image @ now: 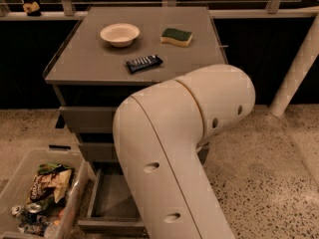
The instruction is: Pick green can from bottom drawer and place on counter
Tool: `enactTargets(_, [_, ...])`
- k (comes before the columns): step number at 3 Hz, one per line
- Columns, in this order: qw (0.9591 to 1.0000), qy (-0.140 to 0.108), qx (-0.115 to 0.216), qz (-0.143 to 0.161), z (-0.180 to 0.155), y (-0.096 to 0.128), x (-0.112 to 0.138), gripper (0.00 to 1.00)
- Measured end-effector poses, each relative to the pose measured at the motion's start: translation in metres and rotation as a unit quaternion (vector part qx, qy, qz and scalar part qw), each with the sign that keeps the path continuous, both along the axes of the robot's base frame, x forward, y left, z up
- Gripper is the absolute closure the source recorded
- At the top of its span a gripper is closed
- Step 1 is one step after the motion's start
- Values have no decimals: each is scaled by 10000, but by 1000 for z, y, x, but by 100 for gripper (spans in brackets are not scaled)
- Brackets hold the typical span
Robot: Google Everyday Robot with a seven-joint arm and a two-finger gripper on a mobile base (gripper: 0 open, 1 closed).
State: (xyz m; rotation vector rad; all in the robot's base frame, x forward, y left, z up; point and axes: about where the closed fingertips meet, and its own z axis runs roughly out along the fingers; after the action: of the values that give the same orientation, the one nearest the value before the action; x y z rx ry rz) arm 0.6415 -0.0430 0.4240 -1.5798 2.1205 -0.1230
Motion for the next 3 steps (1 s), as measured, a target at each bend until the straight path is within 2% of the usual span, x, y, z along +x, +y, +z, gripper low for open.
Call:
enactTargets(1, [9996,256,-107,-73,-13,-15,-29,100])
enactTargets(2, [9996,256,-107,-73,-13,-15,-29,100])
enactTargets(3, [9997,183,-136,99,-21,-19,-44,100])
